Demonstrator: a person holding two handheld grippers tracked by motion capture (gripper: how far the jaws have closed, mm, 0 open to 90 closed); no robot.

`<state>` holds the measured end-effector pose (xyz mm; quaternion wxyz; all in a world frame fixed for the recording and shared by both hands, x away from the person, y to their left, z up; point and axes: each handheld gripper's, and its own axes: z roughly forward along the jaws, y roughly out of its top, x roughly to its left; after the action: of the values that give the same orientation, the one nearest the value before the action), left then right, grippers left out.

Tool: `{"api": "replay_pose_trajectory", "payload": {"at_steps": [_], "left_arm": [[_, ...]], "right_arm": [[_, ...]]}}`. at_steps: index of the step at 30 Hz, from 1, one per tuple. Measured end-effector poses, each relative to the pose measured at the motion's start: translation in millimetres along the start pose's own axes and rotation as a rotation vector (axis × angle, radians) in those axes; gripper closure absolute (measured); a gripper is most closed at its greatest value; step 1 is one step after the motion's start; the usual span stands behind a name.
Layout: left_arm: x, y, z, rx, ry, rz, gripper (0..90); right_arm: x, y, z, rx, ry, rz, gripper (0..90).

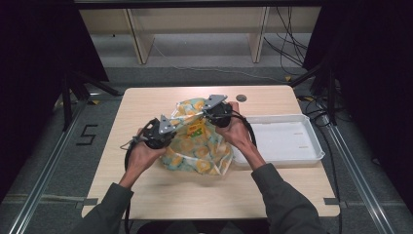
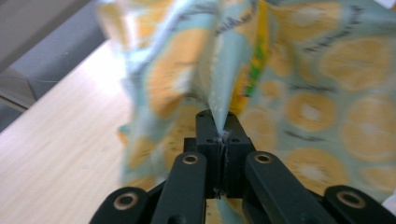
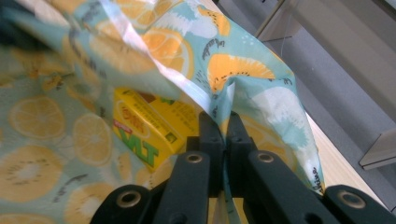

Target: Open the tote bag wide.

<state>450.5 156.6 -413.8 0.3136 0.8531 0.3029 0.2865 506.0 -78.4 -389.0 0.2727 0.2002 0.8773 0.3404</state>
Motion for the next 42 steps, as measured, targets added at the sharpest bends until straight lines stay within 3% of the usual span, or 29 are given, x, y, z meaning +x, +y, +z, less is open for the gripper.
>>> {"api": "replay_pose_trajectory", "payload": {"at_steps": [4,9,10,13,18,20,23,25,27,29,30,31,35,36,37,39,41,42], "left_arm": [[17.0,4.3,12.4,0.008,0.018,-0.03,88.7],[26.9,1.5,41.4,0.021,0.0,-0.103,89.2],[29.8,0.9,47.9,0.012,-0.004,-0.09,89.2],[32.0,-0.4,58.4,0.015,-0.013,-0.099,89.4],[36.1,-5.4,75.3,0.042,-0.038,-0.148,89.4],[37.5,-11.0,85.8,0.075,-0.051,-0.178,89.3],[36.9,-14.9,91.8,0.103,-0.061,-0.176,89.2],[32.9,-19.4,97.2,0.109,-0.069,-0.199,89.1],[29.6,-22.8,100.0,0.119,-0.08,-0.198,89.0],[27.9,-26.0,102.0,0.124,-0.079,-0.182,88.8],[27.4,-27.0,102.3,0.137,-0.089,-0.188,88.6],[26.6,-28.1,103.1,0.14,-0.087,-0.188,88.4],[23.6,-32.2,105.0,0.126,-0.085,-0.202,86.4],[22.8,-33.2,105.6,0.131,-0.086,-0.21,85.3],[23.9,-33.7,105.1,0.144,-0.093,-0.206,83.2],[22.8,-34.6,104.1,0.123,-0.08,-0.233,76.3],[23.0,-32.7,96.5,0.118,-0.074,-0.236,63.2],[23.1,-31.7,91.8,0.11,-0.064,-0.234,63.2]], "right_arm": [[-3.3,0.1,9.0,0.015,-0.008,0.015,89.4],[-12.5,-5.4,25.4,0.068,-0.015,0.049,89.4],[-14.2,-6.7,28.4,0.077,-0.024,0.052,89.3],[-17.4,-7.8,34.7,0.105,-0.022,0.073,89.3],[-22.0,-10.0,47.4,0.145,-0.009,0.126,89.3],[-22.4,-13.0,57.1,0.182,0.002,0.154,89.3],[-22.3,-15.7,62.8,0.201,0.007,0.166,89.2],[-21.1,-18.4,66.7,0.218,0.023,0.185,89.1],[-22.1,-22.3,68.8,0.237,0.021,0.158,89.0],[-20.5,-24.9,69.7,0.242,0.031,0.17,88.7],[-20.2,-26.4,69.9,0.244,0.048,0.186,88.7],[-17.1,-27.0,70.3,0.245,0.055,0.241,88.5],[-17.3,-33.3,72.5,0.252,0.065,0.266,88.1],[-15.1,-33.6,72.5,0.261,0.077,0.291,87.8],[-15.5,-34.9,74.0,0.263,0.082,0.26,87.5],[-13.6,-36.8,76.4,0.282,0.081,0.277,86.1],[-13.9,-39.4,77.3,0.287,0.086,0.309,80.0],[-13.9,-39.4,77.3,0.287,0.086,0.309,80.0]]}}
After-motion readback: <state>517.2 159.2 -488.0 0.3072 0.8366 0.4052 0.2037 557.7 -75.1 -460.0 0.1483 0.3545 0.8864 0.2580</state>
